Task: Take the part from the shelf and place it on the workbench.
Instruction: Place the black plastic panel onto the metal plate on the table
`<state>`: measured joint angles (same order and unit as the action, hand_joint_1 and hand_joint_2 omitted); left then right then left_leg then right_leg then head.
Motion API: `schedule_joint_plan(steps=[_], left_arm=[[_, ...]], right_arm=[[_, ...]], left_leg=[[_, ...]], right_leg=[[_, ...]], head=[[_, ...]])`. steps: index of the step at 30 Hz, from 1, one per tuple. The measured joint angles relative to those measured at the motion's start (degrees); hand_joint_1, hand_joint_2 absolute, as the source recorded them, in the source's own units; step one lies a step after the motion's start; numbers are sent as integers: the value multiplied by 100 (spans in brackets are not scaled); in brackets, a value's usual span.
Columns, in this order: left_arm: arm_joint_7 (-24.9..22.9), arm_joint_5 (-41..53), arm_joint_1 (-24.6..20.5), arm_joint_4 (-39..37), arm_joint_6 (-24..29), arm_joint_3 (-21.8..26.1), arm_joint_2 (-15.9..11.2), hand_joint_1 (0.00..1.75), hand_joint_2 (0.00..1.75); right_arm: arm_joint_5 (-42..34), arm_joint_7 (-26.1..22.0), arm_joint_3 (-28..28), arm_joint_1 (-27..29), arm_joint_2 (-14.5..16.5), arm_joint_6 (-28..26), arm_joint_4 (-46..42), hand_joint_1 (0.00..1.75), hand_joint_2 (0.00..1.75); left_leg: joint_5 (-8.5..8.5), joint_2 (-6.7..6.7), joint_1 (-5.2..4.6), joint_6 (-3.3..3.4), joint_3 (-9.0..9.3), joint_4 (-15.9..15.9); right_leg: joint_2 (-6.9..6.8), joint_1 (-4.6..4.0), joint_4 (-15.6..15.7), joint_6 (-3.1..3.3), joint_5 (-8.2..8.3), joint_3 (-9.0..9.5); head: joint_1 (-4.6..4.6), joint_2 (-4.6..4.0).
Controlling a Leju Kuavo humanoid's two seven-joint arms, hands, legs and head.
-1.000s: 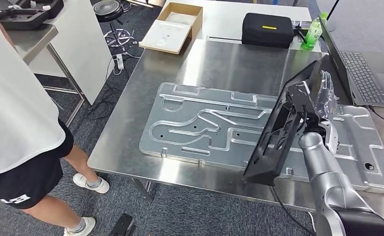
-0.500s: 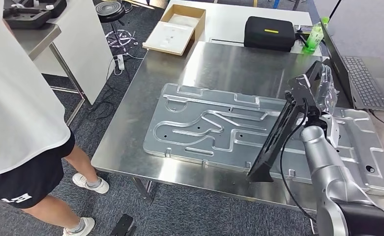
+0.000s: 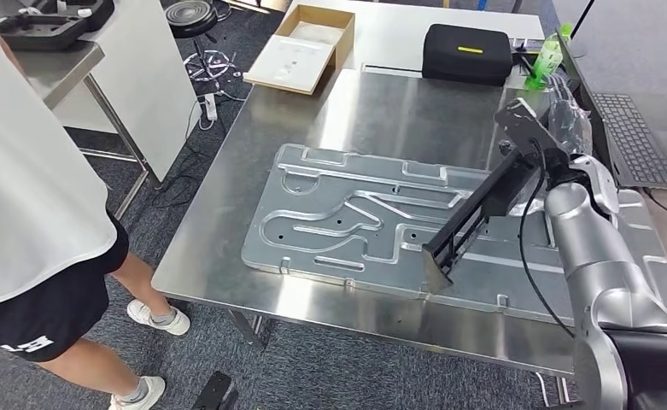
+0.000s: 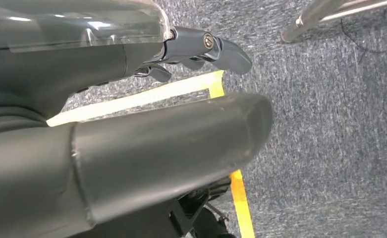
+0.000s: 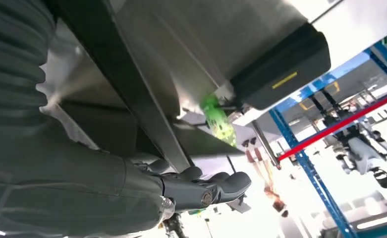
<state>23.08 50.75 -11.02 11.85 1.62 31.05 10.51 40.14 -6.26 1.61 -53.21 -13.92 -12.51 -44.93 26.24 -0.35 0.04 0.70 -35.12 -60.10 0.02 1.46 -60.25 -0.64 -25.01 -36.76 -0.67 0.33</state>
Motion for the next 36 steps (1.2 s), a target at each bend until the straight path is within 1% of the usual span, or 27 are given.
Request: schedule_joint_plan(steps=[1, 2, 4, 5, 6, 7, 9, 10, 11, 13, 14, 16, 17, 19, 20, 21, 22, 24, 25, 26, 28, 30, 31, 32, 33, 35, 36], left_arm=[[0, 1, 2, 0, -1, 1, -1, 0, 0], [0, 2, 2, 0, -3, 1, -2, 0, 0], [0, 1, 5, 0, -15, 3, -2, 0, 0], [0, 1, 9, 0, -24, 4, -3, 0, 0], [0, 0, 12, 0, -34, 5, -3, 0, 0], [0, 1, 13, 0, -44, 6, -4, 0, 0], [0, 5, 9, 0, -61, 7, -9, 0, 0], [0, 10, 6, 0, -68, 8, -13, 0, 0], [0, 16, 1, 0, -74, 8, -16, 0, 0], [1, 24, -2, 0, -84, 8, -21, 0, 0], [2, 26, 1, 0, -87, 8, -20, 0, 0], [4, 27, 0, 0, -87, 9, -20, 0, 0], [5, 27, -6, 0, -87, 9, -20, 0, 0], [7, 33, -12, 0, -88, 9, -20, 0, 0], [7, 38, -7, 0, -89, 9, -20, 0, 0], [7, 48, -1, 0, -90, 9, -20, 0, 0], [6, 57, 2, 0, -91, 9, -20, 0, 0], [5, 73, 4, 0, -95, 9, -19, 0, 0], [5, 76, 0, 0, -97, 9, -19, 0, 0], [5, 78, -4, 0, -98, 9, -19, 0, 0], [5, 79, -4, 0, -98, 9, -20, 0, 0], [5, 79, 3, 0, -98, 9, -20, 0, 0], [5, 79, 2, 0, -99, 9, -20, 0, 0], [6, 80, 0, 0, -102, 9, -20, 0, 0], [7, 80, -1, 0, -105, 9, -20, 0, 0], [7, 82, 5, 0, -117, 9, -20, 0, 0], [7, 82, 10, 0, -121, 9, -20, 0, 0]], right_arm=[[-1, 2, 36, -73, -16, 67, 16, 0, 44], [-7, 7, 68, -144, -25, 168, 32, 0, 0], [-34, 55, 129, -296, -36, 500, 87, 0, 0], [-59, 108, 162, -384, -43, 714, 131, 0, 0], [-100, 168, 198, -487, -52, 956, 189, 0, 44], [-162, 223, 226, -603, -64, 1196, 252, 0, 87], [-303, 286, 258, -838, -83, 1577, 363, 0, 175], [-360, 305, 259, -954, -89, 1689, 418, 0, 175], [-392, 328, 262, -1060, -96, 1760, 482, 0, 175], [-414, 376, 280, -1229, -121, 1869, 619, 0, 175], [-414, 392, 301, -1284, -137, 1912, 676, 0, 175], [-414, 399, 345, -1376, -169, 1969, 768, 0, 175], [-415, 400, 364, -1429, -185, 1995, 819, 0, 175], [-422, 405, 399, -1514, -211, 2065, 928, 0, 175], [-430, 409, 423, -1534, -223, 2105, 983, 0, 175], [-439, 415, 451, -1539, -233, 2139, 1035, 0, 175], [-451, 422, 476, -1544, -243, 2159, 1077, 0, 175], [-475, 430, 518, -1585, -255, 2174, 1142, 0, 87], [-485, 430, 536, -1625, -258, 2187, 1167, 0, 44], [-493, 432, 556, -1665, -260, 2218, 1192, 0, 0], [-504, 438, 609, -1719, -266, 2330, 1246, 0, 0], [-509, 445, 675, -1745, -272, 2439, 1293, 0, 0], [-518, 445, 705, -1769, -272, 2503, 1311, 0, 0], [-538, 442, 732, -1805, -273, 2600, 1333, 0, 0], [-568, 434, 759, -1845, -273, 2740, 1362, 0, 0], [-631, 410, 827, -1912, -286, 3045, 1446, 0, 0], [-653, 398, 863, -1929, -294, 3156, 1488, 0, 0]], left_leg=[[105, 1, 7, -30, -65, -154], [261, 3, 16, -57, -181, -420], [602, 5, 25, -90, -527, -1179], [676, 5, 27, -94, -670, -1463], [649, 4, 26, -87, -735, -1570], [504, 4, 24, -65, -685, -1426], [92, 3, 3, 22, -368, -684], [-49, 4, -11, 67, -200, -318], [-112, 5, -24, 97, -93, -88], [-112, -1, -39, 117, -27, 50], [-133, -2, -19, 131, -10, 91], [-192, -3, 13, 174, 36, 198], [-220, 0, 29, 195, 56, 244], [-232, 3, 21, 214, 56, 253], [-228, 4, 21, 217, 54, 247], [-220, 5, 22, 216, 54, 235], [-207, 4, 26, 211, 54, 217], [-156, 1, 34, 172, 49, 152], [-126, -3, 26, 142, 33, 105], [-103, -5, 17, 112, 17, 72], [-89, -7, -2, 65, -3, 52], [-71, -3, 4, 22, 3, 51], [-6, -1, 7, -7, -24, -25], [118, 1, 14, -35, -101, -209], [292, 3, 23, -62, -235, -515], [635, 4, 35, -93, -587, -1293], [699, 4, 38, -94, -710, -1548]], right_leg=[[-6, 7, 13, 39, 7, 7], [-11, 8, 23, 70, 11, 14], [-12, -6, 21, 103, 7, 15], [-8, -14, 18, 109, 4, 15], [-4, -22, 12, 113, 0, 16], [-1, -31, 7, 116, -4, 20], [3, -46, 3, 113, -14, 35], [3, -59, 3, 99, -18, 38], [0, -65, 9, 78, -17, 38], [-13, -72, 33, 20, -4, 42], [-22, -75, 48, -14, -4, 48], [-22, -76, -57, -67, -103, 7], [-17, -75, -266, -89, -235, -91], [-8, -64, -959, -122, -557, -426], [-7, -56, -1271, -142, -645, -589], [-7, -43, -1419, -160, -632, -678], [-9, -25, -1351, -175, -512, -661], [-13, 17, -681, -198, -131, -350], [-13, 16, -336, -194, -7, -186], [-9, 10, -104, -174, 52, -78], [7, -19, -5, -105, 35, -41], [13, -6, 0, -28, 45, -41], [11, 4, 10, 10, 52, -35], [7, 15, 20, 44, 58, -29], [3, 18, 24, 66, 59, -25], [2, 3, 23, 87, 56, -25], [3, -7, 21, 89, 56, -24]], head=[[1, 0], [-1, 0], [-1, 0], [0, 0], [-1, 0], [-1, 0], [-1, 0], [0, 0], [0, 0], [0, 0], [-1, 0], [1, 0], [3, 0], [4, 0], [4, 0], [4, 0], [4, 0], [5, 0], [6, 0], [5, 0], [3, 0], [1, 0], [-1, 0], [-1, 0], [-1, 0], [0, 0], [-1, 0]])
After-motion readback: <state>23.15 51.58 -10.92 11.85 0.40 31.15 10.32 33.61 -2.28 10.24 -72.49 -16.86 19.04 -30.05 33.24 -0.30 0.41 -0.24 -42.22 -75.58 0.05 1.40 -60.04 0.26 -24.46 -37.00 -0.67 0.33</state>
